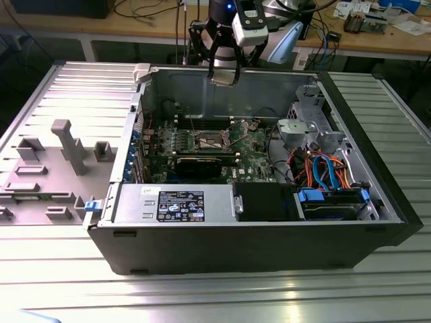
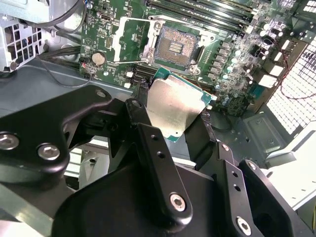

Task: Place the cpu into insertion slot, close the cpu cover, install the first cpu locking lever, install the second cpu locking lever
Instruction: 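Place the cpu into insertion slot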

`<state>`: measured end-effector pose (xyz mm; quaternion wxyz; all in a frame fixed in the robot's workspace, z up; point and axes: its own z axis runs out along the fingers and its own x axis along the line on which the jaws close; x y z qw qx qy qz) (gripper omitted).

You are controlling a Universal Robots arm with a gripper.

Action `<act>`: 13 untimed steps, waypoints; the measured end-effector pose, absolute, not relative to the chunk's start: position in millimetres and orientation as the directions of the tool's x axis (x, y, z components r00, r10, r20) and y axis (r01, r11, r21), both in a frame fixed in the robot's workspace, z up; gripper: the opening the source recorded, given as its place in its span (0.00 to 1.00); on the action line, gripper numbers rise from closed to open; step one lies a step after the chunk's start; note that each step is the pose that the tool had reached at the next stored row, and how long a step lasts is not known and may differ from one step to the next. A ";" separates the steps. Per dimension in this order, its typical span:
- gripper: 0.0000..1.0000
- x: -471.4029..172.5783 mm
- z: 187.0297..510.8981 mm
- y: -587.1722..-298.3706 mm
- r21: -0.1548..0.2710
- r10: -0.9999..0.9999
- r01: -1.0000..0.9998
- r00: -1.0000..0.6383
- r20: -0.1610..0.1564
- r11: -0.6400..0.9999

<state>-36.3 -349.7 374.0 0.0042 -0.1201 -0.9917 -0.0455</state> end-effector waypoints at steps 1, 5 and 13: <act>0.55 -36.3 374.0 -349.8 0.089 0.240 0.241 -0.971 0.019 0.966; 0.55 -36.3 374.0 -349.8 0.089 0.251 0.251 -0.968 0.019 0.964; 0.55 -36.3 374.0 -349.8 0.089 0.262 0.262 -0.965 0.019 0.961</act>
